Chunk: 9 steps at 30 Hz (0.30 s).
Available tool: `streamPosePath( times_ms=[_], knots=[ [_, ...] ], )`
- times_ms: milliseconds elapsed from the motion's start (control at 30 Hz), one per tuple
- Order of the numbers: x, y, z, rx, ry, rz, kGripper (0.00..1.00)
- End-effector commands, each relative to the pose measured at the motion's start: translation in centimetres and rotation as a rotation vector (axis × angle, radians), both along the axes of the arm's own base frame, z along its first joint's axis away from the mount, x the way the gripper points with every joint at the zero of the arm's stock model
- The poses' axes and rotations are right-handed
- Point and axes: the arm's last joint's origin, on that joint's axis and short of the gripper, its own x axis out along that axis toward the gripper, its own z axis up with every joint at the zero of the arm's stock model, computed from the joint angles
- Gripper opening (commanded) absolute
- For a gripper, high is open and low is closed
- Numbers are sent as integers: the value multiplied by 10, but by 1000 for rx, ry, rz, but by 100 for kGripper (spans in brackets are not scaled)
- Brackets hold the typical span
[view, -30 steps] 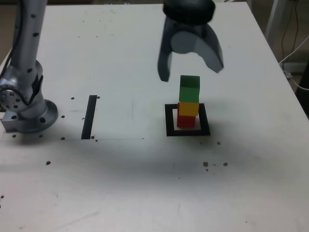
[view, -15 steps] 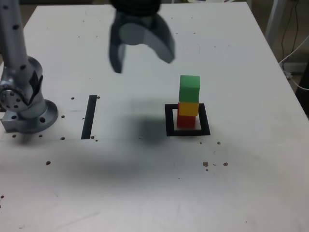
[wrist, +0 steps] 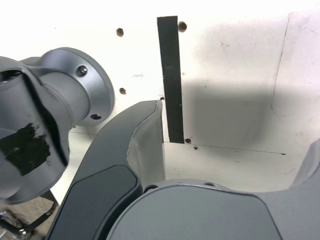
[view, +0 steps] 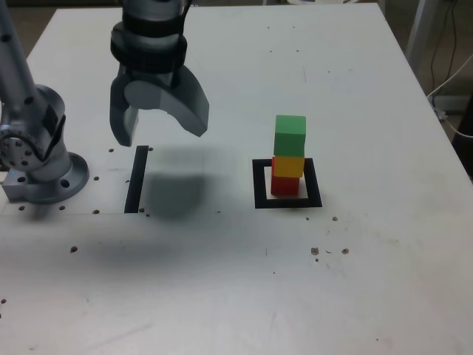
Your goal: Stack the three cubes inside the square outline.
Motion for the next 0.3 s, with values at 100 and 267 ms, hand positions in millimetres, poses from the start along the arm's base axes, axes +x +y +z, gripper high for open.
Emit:
streamPosePath(
  times_ms=[100, 267],
  knots=[
    [-7, 0, -1, -11, -15, 8, 100],
    [-18, 0, -5, -18, -34, 7, 100]
  ],
)
